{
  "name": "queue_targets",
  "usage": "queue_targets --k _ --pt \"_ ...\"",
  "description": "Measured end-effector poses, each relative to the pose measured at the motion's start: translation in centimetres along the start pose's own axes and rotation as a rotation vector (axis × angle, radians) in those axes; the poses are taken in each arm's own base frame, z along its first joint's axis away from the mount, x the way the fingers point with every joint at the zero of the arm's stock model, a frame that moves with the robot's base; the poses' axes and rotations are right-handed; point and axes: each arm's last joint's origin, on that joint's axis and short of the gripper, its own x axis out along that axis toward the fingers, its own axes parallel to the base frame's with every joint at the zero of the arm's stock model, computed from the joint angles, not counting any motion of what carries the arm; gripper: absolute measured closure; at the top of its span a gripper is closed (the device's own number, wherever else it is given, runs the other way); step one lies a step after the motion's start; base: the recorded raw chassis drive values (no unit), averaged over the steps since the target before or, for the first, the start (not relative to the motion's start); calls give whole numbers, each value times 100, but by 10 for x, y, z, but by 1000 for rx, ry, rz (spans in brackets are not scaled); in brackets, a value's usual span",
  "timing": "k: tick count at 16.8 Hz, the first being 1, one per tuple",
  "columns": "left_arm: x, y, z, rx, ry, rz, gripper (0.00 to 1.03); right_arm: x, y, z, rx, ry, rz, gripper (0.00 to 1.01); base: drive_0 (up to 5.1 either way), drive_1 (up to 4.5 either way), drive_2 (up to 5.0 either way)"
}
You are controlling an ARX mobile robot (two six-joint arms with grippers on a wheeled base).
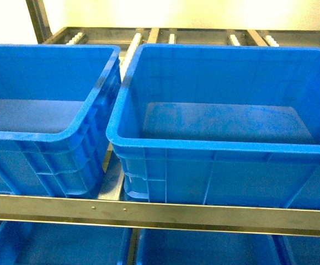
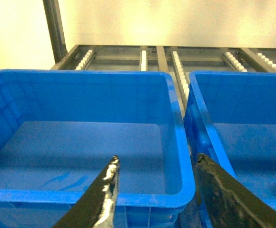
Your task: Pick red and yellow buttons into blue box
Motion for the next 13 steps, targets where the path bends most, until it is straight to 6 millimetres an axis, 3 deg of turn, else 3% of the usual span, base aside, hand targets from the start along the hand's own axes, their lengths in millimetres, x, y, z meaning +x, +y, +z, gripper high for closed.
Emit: queue_targets --k 1,4,5,13 --pt "-6 8 -2 10 0 -6 67 -4 4 -2 -6 -3 -2 71 0 0 0" --pt "-19 23 -11 20 18 -13 93 -14 11 -9 -7 5 -7 97 0 0 0" --pt "-23 28 -12 17 11 -9 101 -17 14 -11 -11 3 -3 99 0 0 0" --pt "-46 47 -25 17 0 -8 101 -34 31 -21 -16 -7 -1 99 0 0 0"
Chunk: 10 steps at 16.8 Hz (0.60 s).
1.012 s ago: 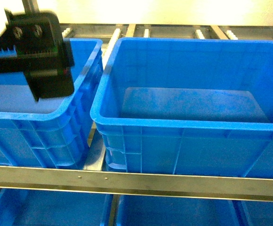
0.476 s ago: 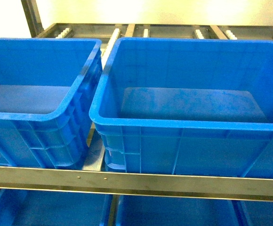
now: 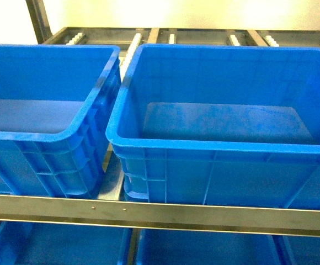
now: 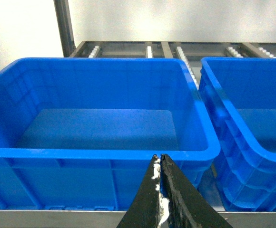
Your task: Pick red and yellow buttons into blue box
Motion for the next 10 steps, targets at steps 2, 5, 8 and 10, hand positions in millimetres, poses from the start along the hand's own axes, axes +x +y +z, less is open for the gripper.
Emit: queue_targets --k 2,5,8,10 --pt "-5 11 2 1 -1 0 101 -5 -1 2 0 -16 -5 99 0 0 0" --pt "-12 11 5 1 -21 -4 101 -10 -1 3 0 -17 -5 99 0 0 0" --pt "-18 11 6 1 -24 -6 101 -15 0 2 0 -14 -5 99 0 0 0" --pt "-21 11 5 1 -20 -5 101 -17 0 2 0 -14 -5 99 0 0 0"
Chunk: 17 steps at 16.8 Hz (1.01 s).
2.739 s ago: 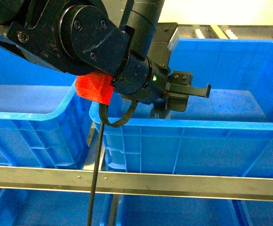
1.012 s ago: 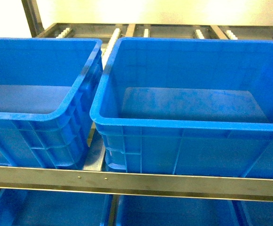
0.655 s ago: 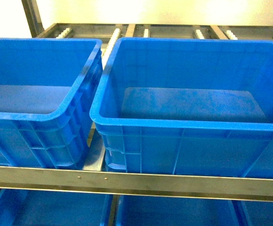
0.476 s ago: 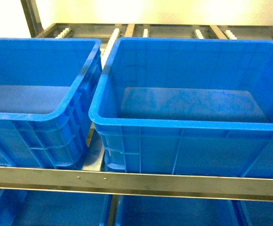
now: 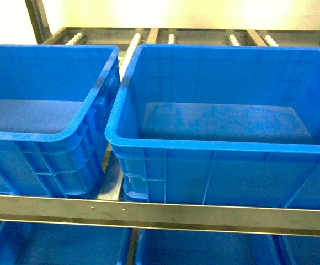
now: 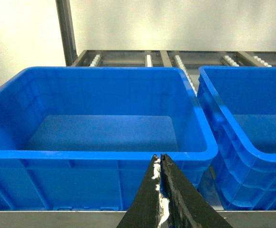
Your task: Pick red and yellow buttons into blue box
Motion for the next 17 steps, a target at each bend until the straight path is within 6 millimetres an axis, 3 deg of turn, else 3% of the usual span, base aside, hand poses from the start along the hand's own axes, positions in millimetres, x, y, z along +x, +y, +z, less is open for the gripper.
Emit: queue_targets --k 6,8,9,15,16,17 --pt "-7 0 -1 0 2 1 101 -14 0 0 0 -14 0 99 0 0 0" --pt "-14 0 -6 0 53 -2 101 -14 0 -3 0 10 0 99 0 0 0" --pt "-19 0 -2 0 -1 -1 101 -14 0 -3 0 10 0 99 0 0 0" --pt "-18 0 -4 0 15 0 101 -14 0 -3 0 9 0 99 0 0 0" --pt "-18 0 -4 0 15 0 99 -14 0 -3 0 9 0 96 0 0 0" --pt "-18 0 -4 0 15 0 90 -14 0 -3 0 9 0 87 0 0 0"
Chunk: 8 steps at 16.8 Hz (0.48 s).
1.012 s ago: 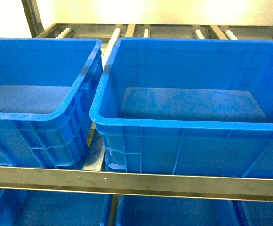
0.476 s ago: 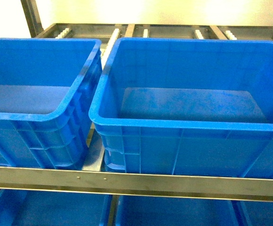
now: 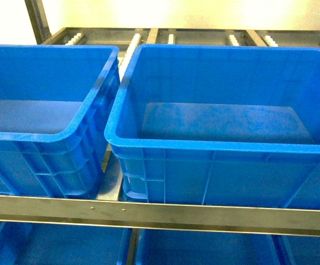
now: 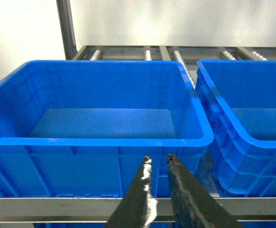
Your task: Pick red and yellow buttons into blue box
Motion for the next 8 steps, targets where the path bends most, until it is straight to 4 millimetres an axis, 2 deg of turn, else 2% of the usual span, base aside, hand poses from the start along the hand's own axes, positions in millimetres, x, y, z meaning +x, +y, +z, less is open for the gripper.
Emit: queue_targets --k 4,8 --pt "0 0 0 0 0 0 56 0 0 0 0 0 0 52 0 0 0" --pt "0 0 0 0 0 0 34 0 0 0 0 0 0 30 0 0 0"
